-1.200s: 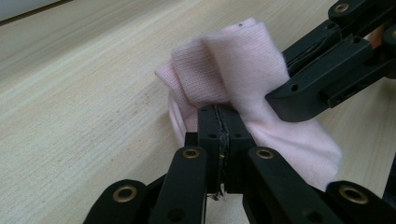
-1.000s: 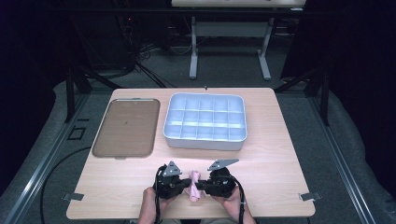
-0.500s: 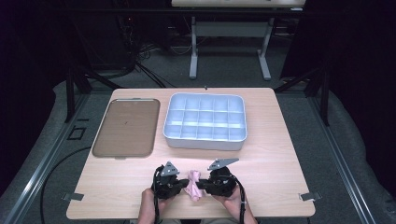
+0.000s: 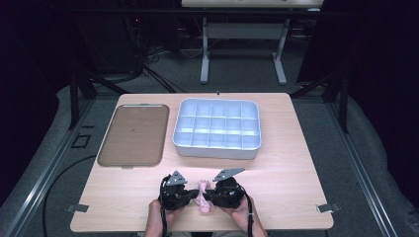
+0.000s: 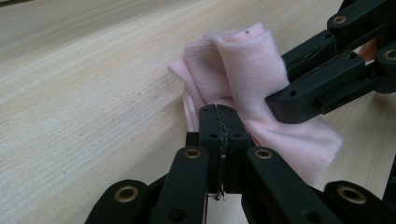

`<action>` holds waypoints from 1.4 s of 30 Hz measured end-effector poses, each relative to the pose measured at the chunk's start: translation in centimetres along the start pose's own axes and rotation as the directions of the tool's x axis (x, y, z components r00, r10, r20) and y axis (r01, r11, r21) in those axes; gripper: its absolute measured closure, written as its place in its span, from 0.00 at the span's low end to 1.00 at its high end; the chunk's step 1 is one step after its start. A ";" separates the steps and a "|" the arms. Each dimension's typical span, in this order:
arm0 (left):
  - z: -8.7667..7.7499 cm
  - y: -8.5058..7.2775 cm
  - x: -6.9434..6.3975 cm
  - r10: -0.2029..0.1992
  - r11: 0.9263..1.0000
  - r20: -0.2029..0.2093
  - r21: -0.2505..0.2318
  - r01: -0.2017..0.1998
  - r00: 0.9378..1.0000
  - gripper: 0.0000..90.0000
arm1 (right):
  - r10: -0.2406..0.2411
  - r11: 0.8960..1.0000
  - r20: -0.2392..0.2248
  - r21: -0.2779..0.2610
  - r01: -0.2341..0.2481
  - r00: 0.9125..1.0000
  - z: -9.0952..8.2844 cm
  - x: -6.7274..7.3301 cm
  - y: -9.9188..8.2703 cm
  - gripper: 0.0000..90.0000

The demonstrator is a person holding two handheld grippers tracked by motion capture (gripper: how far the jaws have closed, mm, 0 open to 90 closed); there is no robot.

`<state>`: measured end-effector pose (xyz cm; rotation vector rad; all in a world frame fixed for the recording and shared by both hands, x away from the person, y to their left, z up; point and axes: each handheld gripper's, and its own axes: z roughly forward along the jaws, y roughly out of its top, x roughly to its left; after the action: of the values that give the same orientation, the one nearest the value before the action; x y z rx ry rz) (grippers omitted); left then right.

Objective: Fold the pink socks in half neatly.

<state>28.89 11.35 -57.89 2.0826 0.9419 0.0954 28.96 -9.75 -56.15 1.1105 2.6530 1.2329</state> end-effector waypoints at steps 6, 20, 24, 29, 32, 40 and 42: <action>-0.9 0.0 0.3 -0.003 1.000 -0.010 -0.018 0.003 1.000 0.99 | -0.034 0.999 0.037 0.011 0.034 0.999 0.4 0.5 0.1 0.90; -2.1 3.7 -1.8 0.101 0.993 0.005 -0.056 -0.101 0.995 0.98 | -0.067 0.996 0.065 0.056 0.064 0.996 0.8 1.1 0.5 0.91; -1.3 4.1 -1.8 0.121 0.992 -0.001 -0.036 -0.121 0.993 0.97 | -0.064 0.997 0.065 0.054 0.061 0.996 0.9 1.1 0.5 0.91; -0.2 4.2 -1.9 0.160 0.987 -0.050 0.010 -0.160 0.986 0.97 | -0.064 0.997 0.065 0.055 0.061 0.996 1.0 1.1 0.5 0.91; 0.1 4.1 -1.7 0.178 0.984 -0.074 0.038 -0.175 0.981 0.98 | -0.063 0.997 0.065 0.052 0.060 0.996 1.0 1.1 0.5 0.90; 0.9 3.3 -1.8 0.196 0.980 -0.156 0.066 -0.188 0.968 1.00 | -0.094 0.994 0.080 0.060 0.089 0.992 0.9 1.7 0.4 0.82; 0.9 3.2 -1.6 0.190 0.981 -0.149 0.064 -0.183 0.970 1.00 | -0.094 0.994 0.086 0.057 0.089 0.992 1.0 1.9 0.4 0.82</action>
<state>29.95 8.50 -55.74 2.2316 0.8438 0.3390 28.10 -7.79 -56.06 1.0116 2.6523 1.0779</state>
